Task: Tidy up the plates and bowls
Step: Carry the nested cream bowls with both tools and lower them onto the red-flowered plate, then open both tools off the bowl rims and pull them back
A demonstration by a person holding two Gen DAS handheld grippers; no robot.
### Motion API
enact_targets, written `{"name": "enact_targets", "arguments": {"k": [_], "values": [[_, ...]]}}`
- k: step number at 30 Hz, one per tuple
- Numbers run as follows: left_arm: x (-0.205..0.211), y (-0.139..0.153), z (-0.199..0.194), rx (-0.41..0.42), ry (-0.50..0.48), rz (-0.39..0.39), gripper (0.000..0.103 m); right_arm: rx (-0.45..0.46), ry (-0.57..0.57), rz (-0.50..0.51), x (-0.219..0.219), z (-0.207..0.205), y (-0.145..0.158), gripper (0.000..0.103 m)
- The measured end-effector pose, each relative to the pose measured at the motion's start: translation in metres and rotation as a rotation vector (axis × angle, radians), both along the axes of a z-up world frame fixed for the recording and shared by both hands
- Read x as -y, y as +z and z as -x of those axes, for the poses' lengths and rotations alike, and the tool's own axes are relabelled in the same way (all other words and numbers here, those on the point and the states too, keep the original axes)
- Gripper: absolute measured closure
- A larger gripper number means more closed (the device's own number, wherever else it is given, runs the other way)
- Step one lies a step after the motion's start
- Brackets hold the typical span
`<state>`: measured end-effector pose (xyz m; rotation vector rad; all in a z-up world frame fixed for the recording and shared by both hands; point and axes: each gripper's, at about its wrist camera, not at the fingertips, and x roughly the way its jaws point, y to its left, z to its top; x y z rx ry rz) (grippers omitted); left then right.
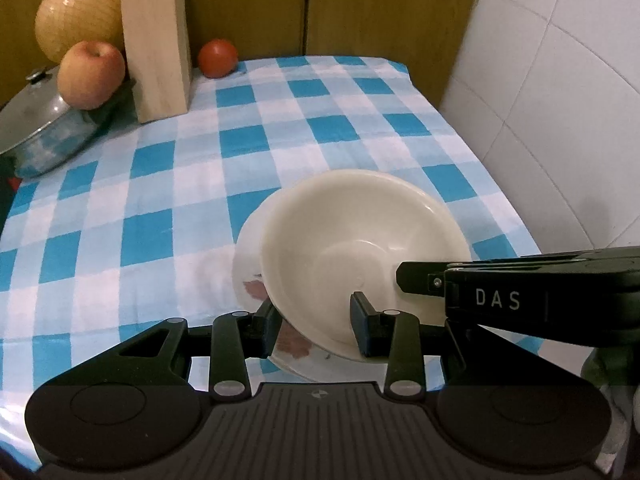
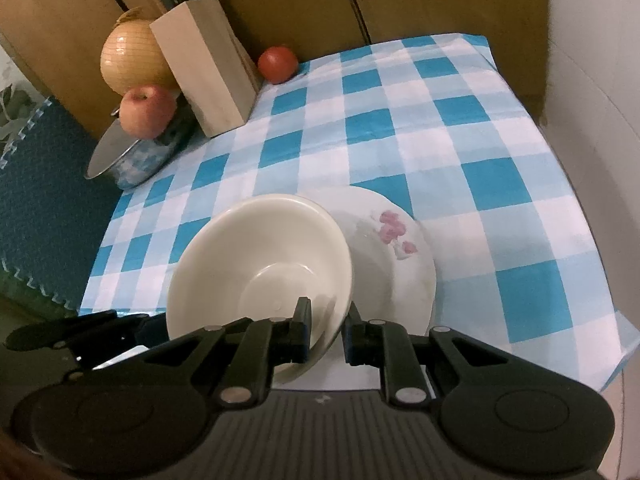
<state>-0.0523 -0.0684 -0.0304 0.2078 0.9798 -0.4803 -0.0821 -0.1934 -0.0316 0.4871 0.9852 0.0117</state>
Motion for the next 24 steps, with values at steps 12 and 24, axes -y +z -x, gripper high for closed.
{"name": "enact_targets", "arguments": {"k": [12,24], "values": [[0.005,-0.01,-0.006,-0.02,0.004,-0.01,0.058,-0.004,-0.019,-0.006,0.004,-0.003,-0.01,0.086],[-0.001,-0.013,-0.015,-0.03,0.035,0.005,0.056,0.017,-0.068,-0.014,0.012,-0.005,-0.013,0.082]]}}
